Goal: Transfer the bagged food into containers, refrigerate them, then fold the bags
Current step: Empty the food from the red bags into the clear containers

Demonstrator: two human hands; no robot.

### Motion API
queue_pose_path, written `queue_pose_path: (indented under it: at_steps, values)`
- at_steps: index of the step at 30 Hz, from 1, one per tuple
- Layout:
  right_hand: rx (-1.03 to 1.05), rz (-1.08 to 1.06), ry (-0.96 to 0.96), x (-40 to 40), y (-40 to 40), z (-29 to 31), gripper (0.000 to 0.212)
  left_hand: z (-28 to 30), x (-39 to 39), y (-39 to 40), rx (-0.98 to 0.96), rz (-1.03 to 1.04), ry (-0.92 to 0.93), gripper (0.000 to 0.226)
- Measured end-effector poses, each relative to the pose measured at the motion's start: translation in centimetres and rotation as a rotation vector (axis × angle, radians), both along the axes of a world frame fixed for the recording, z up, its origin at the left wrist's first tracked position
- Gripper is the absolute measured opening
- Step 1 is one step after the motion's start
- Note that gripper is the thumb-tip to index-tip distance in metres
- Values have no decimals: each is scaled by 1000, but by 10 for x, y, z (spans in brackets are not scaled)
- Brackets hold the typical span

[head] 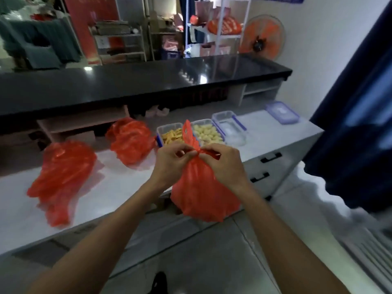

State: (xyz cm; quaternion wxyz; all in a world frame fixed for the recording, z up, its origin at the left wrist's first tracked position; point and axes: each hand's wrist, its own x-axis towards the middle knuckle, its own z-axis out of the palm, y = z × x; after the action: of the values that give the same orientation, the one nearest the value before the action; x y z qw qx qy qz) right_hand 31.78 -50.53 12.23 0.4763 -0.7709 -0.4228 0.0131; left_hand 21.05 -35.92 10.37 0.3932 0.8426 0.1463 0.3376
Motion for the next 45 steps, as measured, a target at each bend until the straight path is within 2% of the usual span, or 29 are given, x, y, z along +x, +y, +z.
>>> queue_pose_path:
  at_steps: [9, 17, 23, 26, 29, 32, 37, 41, 43, 45]
  values:
    - [64, -335, 143, 104, -90, -26, 4, -20, 142, -70, -96, -254, 37, 7]
    - [8, -398, 197, 224, -111, -24, 7, -38, 277, -73, -206, -425, 110, 7]
    - [83, -432, 182, 302, -109, -12, 9, -18, 364, -75, -120, -482, 131, 8]
    - [89, -415, 149, 340, -107, -10, 10, -9, 404, -74, -92, -455, 108, 6]
    - [17, -318, 49, 381, -108, -8, 22, -3, 442, -74, -93, -405, 73, 4]
    - [-3, -272, -10, 428, -104, -4, 16, 1, 475, -73, -72, -339, 59, 4]
    - [62, -237, 24, 511, -100, 1, 3, 2, 520, -53, -86, -107, 66, 6]
    - [142, -235, 105, 569, -95, -2, 4, -2, 539, -37, -172, 135, 50, 10]
    - [159, -192, 144, 585, -85, -9, 5, -6, 545, -36, -254, 193, 15, 14]
    - [168, -142, 175, 593, -74, -16, 7, -7, 550, -40, -210, 187, 45, 15]
